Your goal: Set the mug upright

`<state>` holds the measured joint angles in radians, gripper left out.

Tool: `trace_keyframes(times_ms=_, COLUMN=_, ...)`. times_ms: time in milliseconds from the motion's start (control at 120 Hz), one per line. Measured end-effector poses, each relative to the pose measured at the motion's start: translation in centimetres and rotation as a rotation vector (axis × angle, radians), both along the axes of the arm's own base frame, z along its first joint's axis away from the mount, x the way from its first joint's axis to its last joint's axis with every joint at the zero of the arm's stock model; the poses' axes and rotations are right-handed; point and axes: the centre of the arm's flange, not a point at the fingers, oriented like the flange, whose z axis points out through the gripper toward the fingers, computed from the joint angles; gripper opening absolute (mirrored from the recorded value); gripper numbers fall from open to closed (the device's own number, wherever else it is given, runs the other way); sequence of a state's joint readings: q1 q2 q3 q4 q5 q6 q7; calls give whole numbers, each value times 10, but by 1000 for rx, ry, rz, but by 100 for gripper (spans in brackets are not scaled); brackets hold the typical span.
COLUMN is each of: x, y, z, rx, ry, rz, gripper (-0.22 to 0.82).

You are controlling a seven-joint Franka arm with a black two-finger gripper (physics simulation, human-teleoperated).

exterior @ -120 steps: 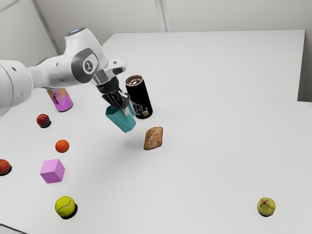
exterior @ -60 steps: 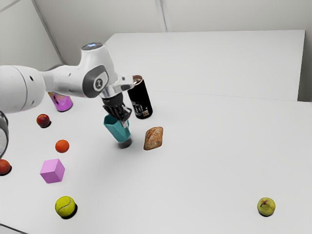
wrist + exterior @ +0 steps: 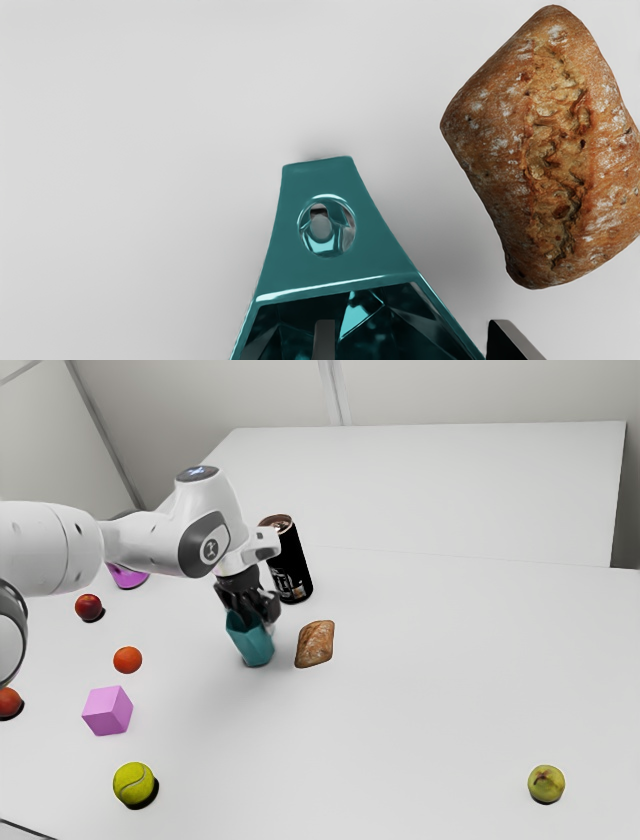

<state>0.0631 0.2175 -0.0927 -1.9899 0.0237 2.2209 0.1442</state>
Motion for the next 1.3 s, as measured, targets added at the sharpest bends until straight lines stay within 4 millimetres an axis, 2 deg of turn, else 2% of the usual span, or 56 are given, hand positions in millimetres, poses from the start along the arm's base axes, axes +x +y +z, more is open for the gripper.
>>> trace_keyframes(times_ms=125, x=-1, y=-9, z=23, rx=-4, ry=-38, rz=-11, gripper=42)
trace_keyframes(times_ms=242, x=1, y=-19, z=69, rx=-9, ry=-106, rz=-23, gripper=50)
trace_keyframes(times_ms=342, x=13, y=-22, z=119, rx=-21, ry=-153, rz=-21, gripper=54)
trace_keyframes(times_ms=417, x=21, y=-21, z=145, rx=-28, ry=-164, rz=-17, gripper=56)
trace_keyframes(times_ms=508, x=34, y=-19, z=168, rx=-36, ry=-163, rz=-14, gripper=57)
trace_keyframes(times_ms=642, x=50, y=-14, z=192, rx=-44, ry=-138, rz=-7, gripper=59)
trace_keyframes(times_ms=825, x=52, y=-11, z=218, rx=-44, ry=-75, rz=-7, gripper=60)
trace_keyframes(times_ms=1300, x=38, y=-10, z=218, rx=-41, ry=29, rz=-10, gripper=60)
